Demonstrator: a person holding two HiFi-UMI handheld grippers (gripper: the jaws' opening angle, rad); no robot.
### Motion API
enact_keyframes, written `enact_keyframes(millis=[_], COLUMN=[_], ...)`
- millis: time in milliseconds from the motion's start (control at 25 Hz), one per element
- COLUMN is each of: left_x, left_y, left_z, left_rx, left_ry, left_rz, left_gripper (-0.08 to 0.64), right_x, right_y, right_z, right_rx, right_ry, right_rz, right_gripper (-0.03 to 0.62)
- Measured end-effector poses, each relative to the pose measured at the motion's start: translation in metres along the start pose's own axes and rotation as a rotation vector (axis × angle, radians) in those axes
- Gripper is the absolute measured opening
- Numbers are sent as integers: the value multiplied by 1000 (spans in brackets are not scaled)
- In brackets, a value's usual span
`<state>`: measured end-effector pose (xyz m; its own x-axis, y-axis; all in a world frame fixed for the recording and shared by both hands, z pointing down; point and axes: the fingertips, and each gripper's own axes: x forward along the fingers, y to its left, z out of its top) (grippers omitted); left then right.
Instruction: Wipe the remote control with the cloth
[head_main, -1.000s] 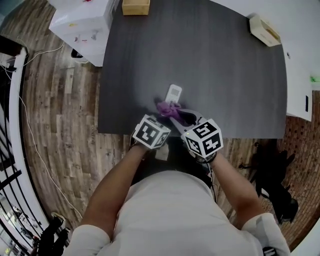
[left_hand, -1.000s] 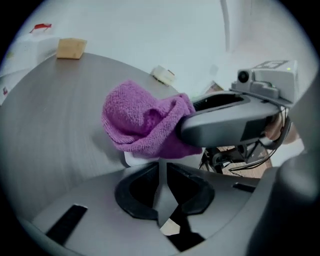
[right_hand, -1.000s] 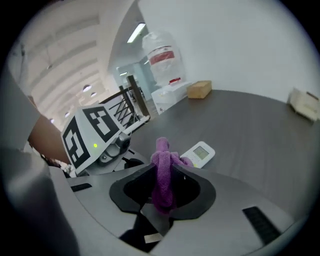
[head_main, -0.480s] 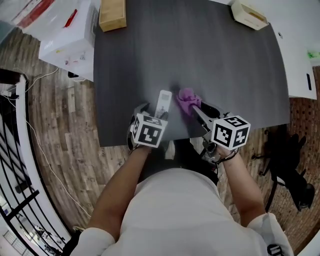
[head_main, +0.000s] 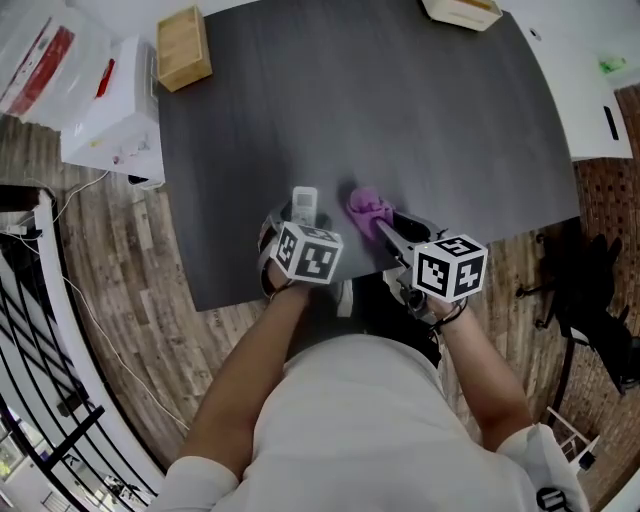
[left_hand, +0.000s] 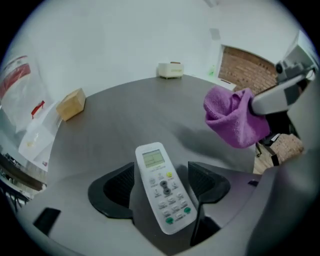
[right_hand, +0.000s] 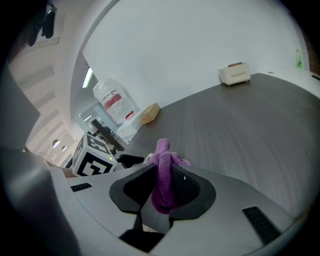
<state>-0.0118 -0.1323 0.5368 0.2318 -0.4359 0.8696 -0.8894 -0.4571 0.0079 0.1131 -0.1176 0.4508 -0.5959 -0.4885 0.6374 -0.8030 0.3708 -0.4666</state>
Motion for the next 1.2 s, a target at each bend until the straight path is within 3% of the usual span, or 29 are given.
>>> enact_keyframes(millis=[120,360,600,680,720,800,880,920,1000,1120,1200], left_x=[12,9,10,2,-7,-37,-73,-87,-103,-114,-119], left_y=[-3,9,-2,-10,-17,-33,-33,-27,-18,-18,-9], left_z=[-9,-11,-11,-6,2,24,48,58,69,73,75], left_rx=[-55,-51,-68,-147,-231,-515,-880,-1009,-1100,-1087,-1124], left_ry=[59,49,55,-4,-63,-211,-356,-429,-524,-565,-626], left_rz=[-13,19,-73,-205,-331,-702,-1085,-1222,-1357,-1410,-1409], left_gripper=[316,314,252,247,247,245,245,245,244,243,242], right_x=[1,5,7,5,4,3,3,4,8,16,16], right_y=[-3,-3,-3,-2,-2,-1,8,18,42,81,98], right_z=[-7,-8,-7,-3,0,13,41,60,95,109,95], right_rx=[5,-13,-53,-93,-126,-211,-296,-335,-420,-527,-527], right_ry=[16,32,47,41,37,19,-40,-84,-167,-195,-175], right_rz=[4,20,23,15,8,-7,-2,9,45,133,192], right_gripper=[107,107,107,107,107,107,107,107,106,106,104])
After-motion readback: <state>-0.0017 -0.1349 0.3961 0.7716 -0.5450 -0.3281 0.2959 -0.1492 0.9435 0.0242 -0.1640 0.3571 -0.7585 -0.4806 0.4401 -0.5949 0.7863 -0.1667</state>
